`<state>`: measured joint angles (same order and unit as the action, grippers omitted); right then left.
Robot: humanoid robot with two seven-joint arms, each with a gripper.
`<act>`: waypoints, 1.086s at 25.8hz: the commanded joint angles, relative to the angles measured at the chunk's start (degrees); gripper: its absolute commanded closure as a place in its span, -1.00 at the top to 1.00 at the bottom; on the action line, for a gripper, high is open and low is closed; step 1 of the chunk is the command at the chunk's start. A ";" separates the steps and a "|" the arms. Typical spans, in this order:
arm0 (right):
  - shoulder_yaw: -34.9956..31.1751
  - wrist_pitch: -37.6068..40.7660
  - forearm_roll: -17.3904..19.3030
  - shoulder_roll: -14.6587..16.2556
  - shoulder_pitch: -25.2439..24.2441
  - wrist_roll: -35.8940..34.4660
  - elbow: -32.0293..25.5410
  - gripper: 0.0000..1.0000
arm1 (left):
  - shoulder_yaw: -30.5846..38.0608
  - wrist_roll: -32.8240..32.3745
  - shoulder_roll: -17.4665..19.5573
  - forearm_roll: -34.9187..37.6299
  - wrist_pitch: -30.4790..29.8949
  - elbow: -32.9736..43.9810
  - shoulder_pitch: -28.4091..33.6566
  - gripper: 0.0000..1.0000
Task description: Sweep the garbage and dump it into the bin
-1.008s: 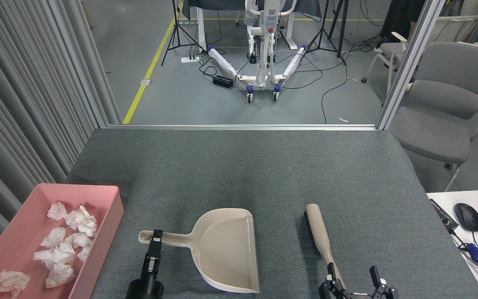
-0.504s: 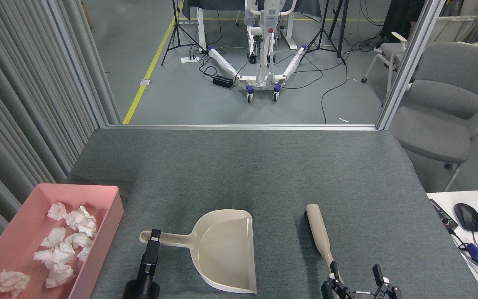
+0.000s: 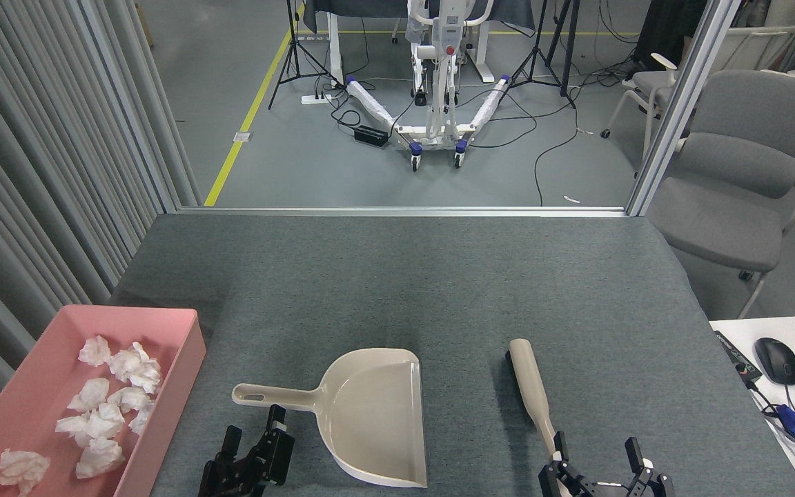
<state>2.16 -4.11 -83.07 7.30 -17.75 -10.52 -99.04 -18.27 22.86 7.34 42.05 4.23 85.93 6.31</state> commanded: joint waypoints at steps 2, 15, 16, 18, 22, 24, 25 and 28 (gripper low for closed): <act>-0.05 -0.03 0.01 0.17 0.00 -0.20 -0.19 0.96 | -0.19 -0.18 1.80 17.28 2.19 4.69 1.34 1.00; -0.41 0.41 0.19 -0.01 -0.09 -0.20 -0.80 0.96 | 5.61 -0.88 13.40 32.05 0.96 7.85 5.47 1.00; -0.41 0.50 0.19 -0.01 -0.18 -0.20 -0.80 0.96 | 7.90 -1.67 13.31 31.78 -0.53 8.55 6.70 1.00; -0.41 0.50 0.19 -0.01 -0.18 -0.12 -0.80 0.96 | 12.99 -4.66 12.87 31.43 -4.23 9.17 8.28 1.00; -0.41 0.50 0.19 -0.01 -0.18 -0.12 -0.71 0.96 | 17.48 -6.42 11.20 31.25 -7.83 9.43 9.86 1.00; -0.41 0.59 0.19 -0.01 -0.18 -0.03 -0.71 0.96 | 18.09 -6.60 10.32 31.25 -9.32 9.96 9.86 1.00; -0.41 0.59 0.19 -0.01 -0.18 -0.03 -0.71 0.96 | 18.27 -6.60 9.88 31.17 -10.03 9.96 9.86 1.00; -0.41 0.59 0.19 -0.01 -0.18 -0.03 -0.71 0.96 | 18.09 -6.69 9.71 31.17 -10.56 10.22 9.60 1.00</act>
<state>1.76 -3.57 -82.88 7.29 -17.93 -10.62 -99.78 -0.49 16.34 17.51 73.27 -5.47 95.82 16.00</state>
